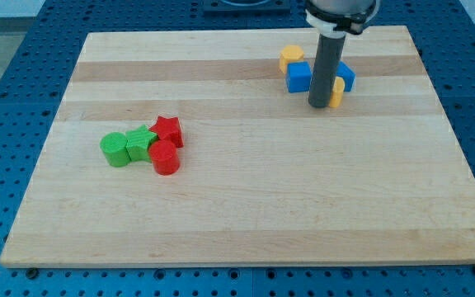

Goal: Point your arm towards the blue triangle

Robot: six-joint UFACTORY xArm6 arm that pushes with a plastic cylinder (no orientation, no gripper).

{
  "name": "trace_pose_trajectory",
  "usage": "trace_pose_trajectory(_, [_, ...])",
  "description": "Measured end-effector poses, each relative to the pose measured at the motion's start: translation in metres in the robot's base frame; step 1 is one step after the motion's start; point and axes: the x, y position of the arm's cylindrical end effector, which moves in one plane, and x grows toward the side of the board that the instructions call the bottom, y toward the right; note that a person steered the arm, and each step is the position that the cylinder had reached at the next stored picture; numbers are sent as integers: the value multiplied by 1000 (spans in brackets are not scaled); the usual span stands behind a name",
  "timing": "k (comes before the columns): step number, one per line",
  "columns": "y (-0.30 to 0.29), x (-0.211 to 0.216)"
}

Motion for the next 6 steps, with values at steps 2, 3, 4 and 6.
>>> trace_pose_trajectory(2, [48,67])
trace_pose_trajectory(3, [131,27])
trace_pose_trajectory(4, [153,-10])
trace_pose_trajectory(6, [100,-58])
